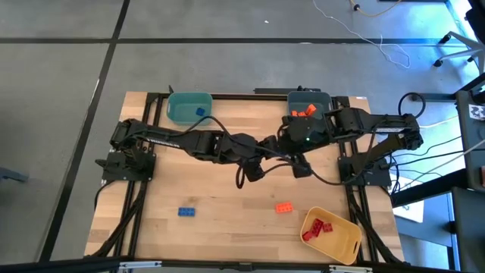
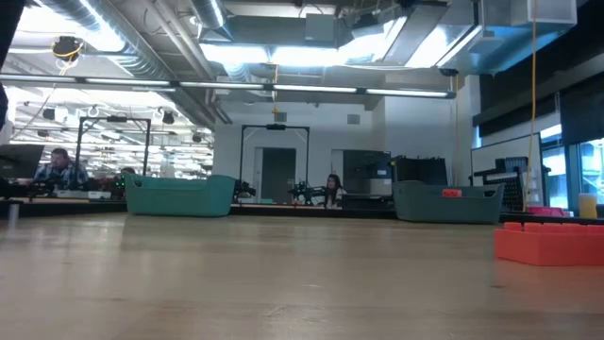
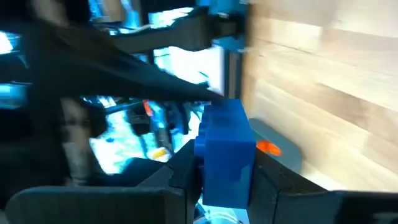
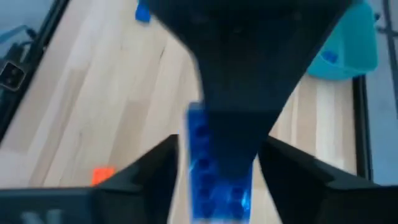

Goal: Sort & place blocks by color
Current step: Put the blue game piece into the green bin, then put the orange game piece into the dark blue bin

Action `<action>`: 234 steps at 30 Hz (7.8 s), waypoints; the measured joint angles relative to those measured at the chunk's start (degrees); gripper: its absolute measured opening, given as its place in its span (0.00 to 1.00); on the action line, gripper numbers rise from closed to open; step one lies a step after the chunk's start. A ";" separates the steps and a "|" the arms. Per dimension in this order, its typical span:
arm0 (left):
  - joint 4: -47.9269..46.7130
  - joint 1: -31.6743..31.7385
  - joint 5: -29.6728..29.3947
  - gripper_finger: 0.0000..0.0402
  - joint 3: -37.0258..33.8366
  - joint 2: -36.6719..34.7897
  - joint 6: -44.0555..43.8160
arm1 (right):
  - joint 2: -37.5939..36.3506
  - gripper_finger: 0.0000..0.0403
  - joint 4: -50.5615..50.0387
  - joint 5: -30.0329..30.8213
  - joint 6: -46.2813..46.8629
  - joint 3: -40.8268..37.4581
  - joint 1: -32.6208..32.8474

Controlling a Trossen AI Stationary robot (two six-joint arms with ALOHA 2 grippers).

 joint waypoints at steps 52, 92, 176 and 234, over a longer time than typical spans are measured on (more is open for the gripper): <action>-42.27 27.20 -7.09 0.21 0.07 -10.17 -66.15 | 0.01 0.67 -16.35 -1.51 1.35 -0.38 0.01; -16.03 55.23 3.17 0.21 -40.97 -9.80 -88.51 | 0.01 0.67 -14.71 -1.47 6.30 -0.38 -0.01; -47.66 6.16 9.25 0.42 -15.12 -31.60 -113.04 | 0.12 0.67 -9.81 -10.70 10.51 -15.07 4.74; -52.60 1.84 5.05 0.42 -15.16 -31.41 -112.55 | 18.94 0.35 39.30 -10.32 22.54 -42.10 15.49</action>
